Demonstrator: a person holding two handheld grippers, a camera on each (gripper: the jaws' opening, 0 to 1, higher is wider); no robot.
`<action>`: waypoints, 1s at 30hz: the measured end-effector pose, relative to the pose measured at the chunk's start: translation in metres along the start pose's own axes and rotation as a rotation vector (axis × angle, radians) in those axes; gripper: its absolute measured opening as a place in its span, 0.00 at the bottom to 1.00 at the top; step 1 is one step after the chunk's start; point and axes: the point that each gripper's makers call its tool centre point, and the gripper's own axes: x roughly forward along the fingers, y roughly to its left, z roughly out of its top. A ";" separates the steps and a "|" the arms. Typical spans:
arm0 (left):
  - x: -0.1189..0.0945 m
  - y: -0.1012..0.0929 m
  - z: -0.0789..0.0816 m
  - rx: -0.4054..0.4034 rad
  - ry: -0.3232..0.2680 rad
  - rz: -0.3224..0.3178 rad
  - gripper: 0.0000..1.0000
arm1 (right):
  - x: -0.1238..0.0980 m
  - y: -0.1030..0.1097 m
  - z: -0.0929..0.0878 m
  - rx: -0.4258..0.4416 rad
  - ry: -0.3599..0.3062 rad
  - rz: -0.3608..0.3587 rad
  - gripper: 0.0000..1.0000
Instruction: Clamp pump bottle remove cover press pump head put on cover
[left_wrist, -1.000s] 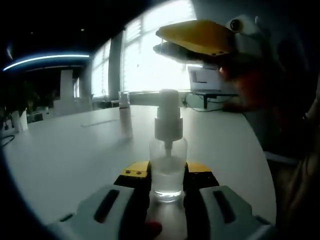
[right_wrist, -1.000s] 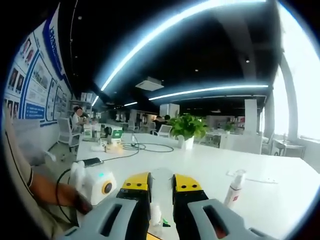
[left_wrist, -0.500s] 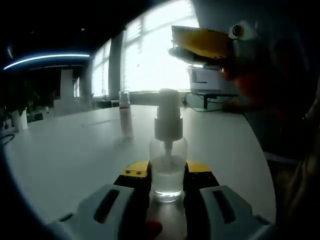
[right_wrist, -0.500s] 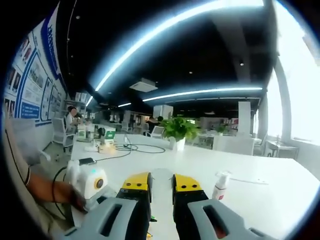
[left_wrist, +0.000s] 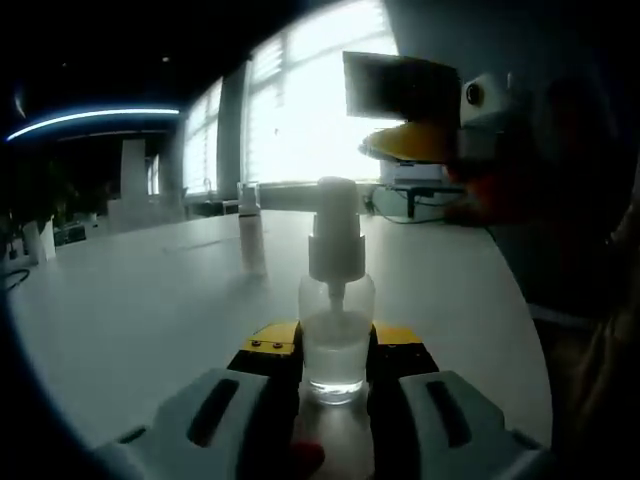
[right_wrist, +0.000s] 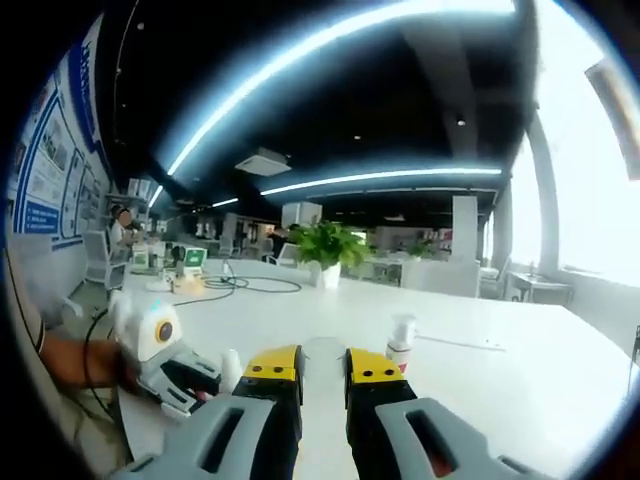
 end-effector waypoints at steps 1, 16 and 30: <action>0.000 0.000 0.000 -0.001 0.000 0.000 0.16 | -0.001 -0.002 -0.003 0.002 0.004 -0.004 0.12; 0.000 -0.001 0.000 0.001 0.001 0.000 0.16 | -0.008 -0.030 -0.050 0.043 0.076 -0.085 0.12; 0.000 0.000 -0.001 -0.005 0.002 0.000 0.16 | -0.008 -0.049 -0.073 0.075 0.112 -0.126 0.12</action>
